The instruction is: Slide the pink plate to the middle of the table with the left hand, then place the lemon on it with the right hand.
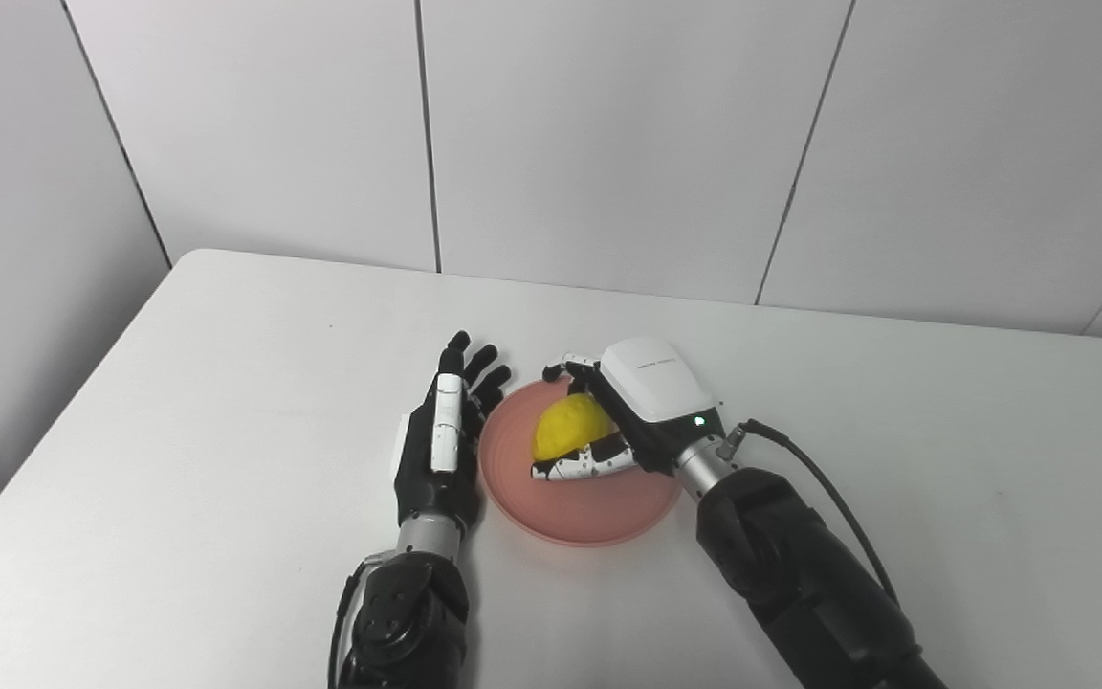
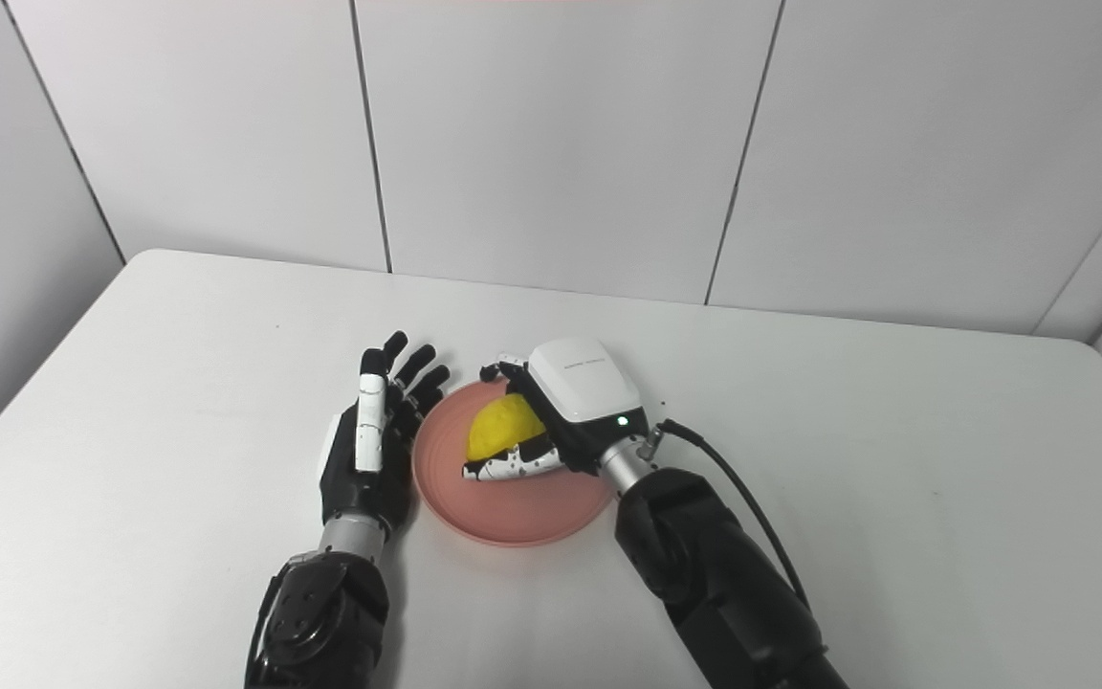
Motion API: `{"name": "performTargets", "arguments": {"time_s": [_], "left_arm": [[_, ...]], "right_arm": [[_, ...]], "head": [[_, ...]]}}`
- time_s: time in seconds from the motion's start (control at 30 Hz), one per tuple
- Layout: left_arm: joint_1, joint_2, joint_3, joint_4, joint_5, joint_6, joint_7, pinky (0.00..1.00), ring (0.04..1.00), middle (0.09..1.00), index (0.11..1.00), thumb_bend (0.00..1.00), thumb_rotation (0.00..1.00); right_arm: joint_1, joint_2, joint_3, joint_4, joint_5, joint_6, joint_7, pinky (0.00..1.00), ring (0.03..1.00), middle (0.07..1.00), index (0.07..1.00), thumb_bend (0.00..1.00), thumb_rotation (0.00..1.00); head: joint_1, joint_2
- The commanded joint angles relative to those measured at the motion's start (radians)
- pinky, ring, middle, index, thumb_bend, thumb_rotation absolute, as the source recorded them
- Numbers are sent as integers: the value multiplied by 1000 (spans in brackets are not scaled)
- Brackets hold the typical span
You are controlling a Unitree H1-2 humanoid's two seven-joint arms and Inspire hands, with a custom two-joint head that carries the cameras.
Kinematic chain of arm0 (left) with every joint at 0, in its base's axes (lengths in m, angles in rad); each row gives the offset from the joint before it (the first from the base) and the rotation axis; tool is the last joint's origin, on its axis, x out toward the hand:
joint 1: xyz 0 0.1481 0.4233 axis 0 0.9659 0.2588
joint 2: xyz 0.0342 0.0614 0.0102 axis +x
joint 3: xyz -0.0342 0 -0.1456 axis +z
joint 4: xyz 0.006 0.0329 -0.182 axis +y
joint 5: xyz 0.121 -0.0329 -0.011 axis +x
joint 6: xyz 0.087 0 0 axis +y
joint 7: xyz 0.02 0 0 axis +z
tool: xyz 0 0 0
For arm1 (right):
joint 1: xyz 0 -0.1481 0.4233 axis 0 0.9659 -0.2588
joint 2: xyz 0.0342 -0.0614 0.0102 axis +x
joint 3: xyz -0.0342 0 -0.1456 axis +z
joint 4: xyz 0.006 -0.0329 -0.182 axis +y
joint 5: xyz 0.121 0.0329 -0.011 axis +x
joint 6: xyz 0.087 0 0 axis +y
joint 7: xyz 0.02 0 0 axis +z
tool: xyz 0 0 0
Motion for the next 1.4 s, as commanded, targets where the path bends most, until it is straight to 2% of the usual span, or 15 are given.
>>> {"name": "performTargets", "arguments": {"time_s": [0.0, 0.27, 0.37, 0.5, 0.57, 0.67, 0.73, 0.8, 0.9, 1.03, 1.2, 1.37], "left_arm": [[45, -67, 3, 28, -5, 27, 21, 922, 853, 886, 914, 903, 834], [47, -66, 3, 22, -7, 34, 22, 914, 852, 887, 919, 902, 838], [48, -66, 2, 18, -8, 37, 21, 907, 849, 885, 921, 906, 832], [46, -68, 1, 20, -4, 35, 25, 912, 850, 888, 922, 909, 828], [42, -68, 1, 23, 8, 34, 34, 936, 855, 892, 921, 908, 831], [37, -68, 1, 29, 17, 25, 38, 987, 861, 892, 928, 908, 833], [33, -67, 2, 30, 18, 21, 36, 978, 864, 895, 933, 906, 829], [31, -64, 1, 30, 19, 21, 33, 965, 868, 896, 933, 909, 826], [29, -54, -4, 29, 22, 16, 23, 974, 880, 911, 941, 905, 840], [26, -39, -13, 38, 31, -18, 6, 999, 899, 912, 953, 901, 842], [5, -5, -29, 85, 102, -94, 6, 1000, 900, 905, 954, 915, 860], [-29, 32, -29, 139, 175, -179, 6, 973, 902, 915, 962, 915, 895]], "right_arm": [[-35, -2, -11, -33, 6, -29, -26, 473, 560, 642, 718, 843, 637], [-35, -4, -16, -46, 8, -29, -27, 526, 609, 678, 715, 819, 643], [-32, -6, -26, -54, 20, -47, -53, 546, 635, 694, 706, 805, 637], [-24, -14, -42, -72, 20, -66, -110, 546, 637, 689, 704, 731, 706], [-6, -9, -70, -85, 46, -79, -159, 547, 639, 690, 698, 715, 754], [36, 26, -154, -109, 151, -82, -195, 598, 677, 717, 708, 719, 825], [56, 39, -196, -101, 201, -106, -227, 627, 706, 745, 728, 708, 893], [72, 45, -229, -84, 242, -137, -257, 631, 713, 754, 735, 699, 915], [94, 55, -270, -74, 305, -149, -269, 652, 746, 784, 752, 738, 980], [123, 83, -320, -81, 387, -131, -261, 688, 778, 804, 761, 718, 970], [161, 149, -420, -54, 579, -138, -252, 714, 785, 801, 785, 685, 993], [183, 207, -508, -15, 746, -138, -233, 836, 835, 851, 840, 716, 1000]], "head": [[1, 1], [-1, 3], [0, 5], [-4, 3], [-5, 3], [-4, 1], [-4, 0], [-7, 1], [-10, 3], [-14, 4], [-24, 7], [-42, 10]]}}
